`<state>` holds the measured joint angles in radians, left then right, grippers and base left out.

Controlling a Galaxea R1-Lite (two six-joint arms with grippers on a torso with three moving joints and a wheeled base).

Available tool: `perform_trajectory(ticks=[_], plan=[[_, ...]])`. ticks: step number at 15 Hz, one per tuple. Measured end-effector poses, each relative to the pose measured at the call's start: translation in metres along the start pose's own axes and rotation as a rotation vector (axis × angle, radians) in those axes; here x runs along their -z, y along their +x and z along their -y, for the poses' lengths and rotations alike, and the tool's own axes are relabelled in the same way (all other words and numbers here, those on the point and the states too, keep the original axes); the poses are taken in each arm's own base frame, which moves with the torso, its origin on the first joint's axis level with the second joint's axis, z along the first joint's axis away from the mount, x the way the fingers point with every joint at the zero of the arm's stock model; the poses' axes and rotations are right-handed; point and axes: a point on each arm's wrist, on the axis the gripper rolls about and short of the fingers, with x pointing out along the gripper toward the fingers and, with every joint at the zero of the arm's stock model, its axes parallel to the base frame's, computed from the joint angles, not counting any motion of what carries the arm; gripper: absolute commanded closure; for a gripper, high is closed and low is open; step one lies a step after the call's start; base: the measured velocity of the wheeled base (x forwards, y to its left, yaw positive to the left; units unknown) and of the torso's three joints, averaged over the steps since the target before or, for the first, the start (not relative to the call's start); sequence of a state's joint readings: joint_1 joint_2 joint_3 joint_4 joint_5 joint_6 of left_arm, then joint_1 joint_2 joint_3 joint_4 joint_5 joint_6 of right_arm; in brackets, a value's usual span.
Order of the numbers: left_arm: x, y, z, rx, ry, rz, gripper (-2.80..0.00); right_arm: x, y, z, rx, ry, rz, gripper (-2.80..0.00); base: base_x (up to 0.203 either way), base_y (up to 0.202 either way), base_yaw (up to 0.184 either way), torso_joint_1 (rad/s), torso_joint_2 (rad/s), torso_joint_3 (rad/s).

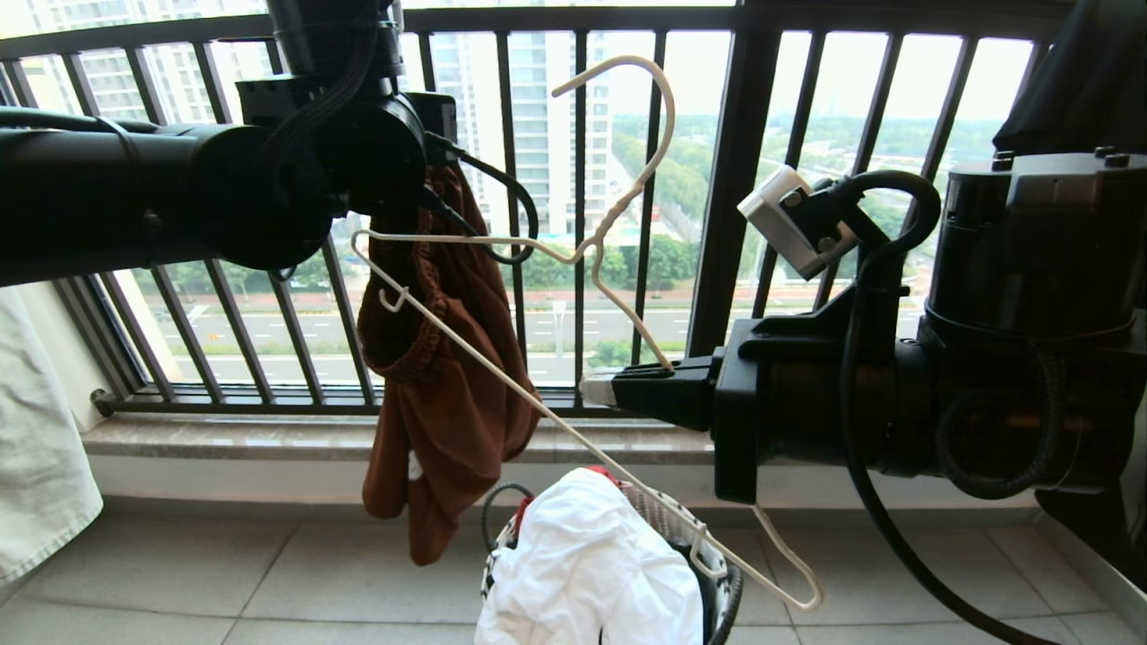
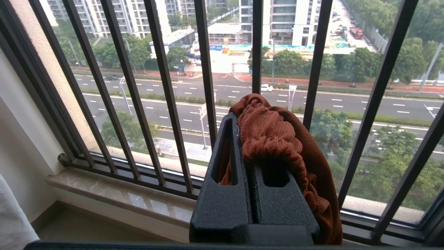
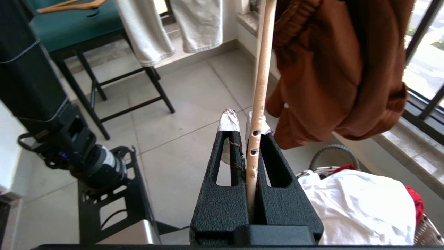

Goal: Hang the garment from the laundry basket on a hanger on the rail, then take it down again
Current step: Hang the clothes on the clothes rack

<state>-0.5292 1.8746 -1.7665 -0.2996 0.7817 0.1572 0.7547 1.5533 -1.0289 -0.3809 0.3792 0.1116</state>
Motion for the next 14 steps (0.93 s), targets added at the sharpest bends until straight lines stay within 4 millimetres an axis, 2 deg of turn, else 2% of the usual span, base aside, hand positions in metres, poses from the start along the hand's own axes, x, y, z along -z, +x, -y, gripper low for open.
perform_trajectory(ticks=[6, 10, 14], plan=[[-0.009, -0.013, -0.018, -0.014, 0.050, -0.050, 0.00, 0.001, 0.003, 0.009, 0.054, -0.002, 0.000, 0.00, 0.000, 0.000, 0.000, 0.000, 0.00, 0.000], [-0.022, -0.003, -0.032, -0.072, 0.025, -0.018, 0.00, 0.002, 0.004, 0.011, 0.063, -0.009, -0.007, 0.00, 0.000, 0.000, 0.000, 0.000, 0.00, 0.000], [-0.029, 0.003, -0.034, -0.121, 0.024, -0.023, 0.00, 0.003, 0.007, 0.013, 0.073, -0.012, -0.014, 0.00, 0.000, 0.000, 0.000, 0.000, 0.00, 0.000]])
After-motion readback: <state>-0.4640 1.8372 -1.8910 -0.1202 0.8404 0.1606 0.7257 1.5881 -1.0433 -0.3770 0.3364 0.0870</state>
